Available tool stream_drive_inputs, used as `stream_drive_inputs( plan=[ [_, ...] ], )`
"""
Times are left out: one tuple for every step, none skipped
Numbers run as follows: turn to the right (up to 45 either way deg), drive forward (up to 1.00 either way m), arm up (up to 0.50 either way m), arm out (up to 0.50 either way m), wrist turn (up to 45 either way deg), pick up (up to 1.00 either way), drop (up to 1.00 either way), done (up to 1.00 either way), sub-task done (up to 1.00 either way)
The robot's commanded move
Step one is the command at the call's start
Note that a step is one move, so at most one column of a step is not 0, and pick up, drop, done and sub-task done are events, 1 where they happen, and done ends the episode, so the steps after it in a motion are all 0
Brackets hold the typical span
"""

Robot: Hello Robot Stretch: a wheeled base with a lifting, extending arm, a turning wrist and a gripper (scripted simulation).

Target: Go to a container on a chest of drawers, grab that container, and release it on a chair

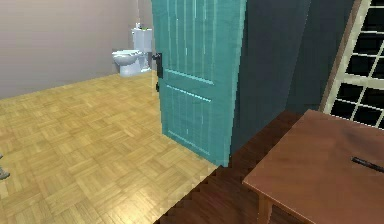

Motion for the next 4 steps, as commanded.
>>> stream_drive_inputs(
  plan=[
    [0.0, 0.0, 0.0, 0.0, 27.0, 0.0, 0.0, 0.0, 0.0],
    [0.0, 0.0, -0.34, 0.0, 0.0, 0.0, 0.0, 0.0, 0.0],
    [0.0, 0.0, -0.5, 0.0, 0.0, 0.0, 0.0, 0.0, 0.0],
    [0.0, 0.0, 0.0, 0.0, 0.0, 0.0, 1.0, 0.0, 0.0]
  ],
)
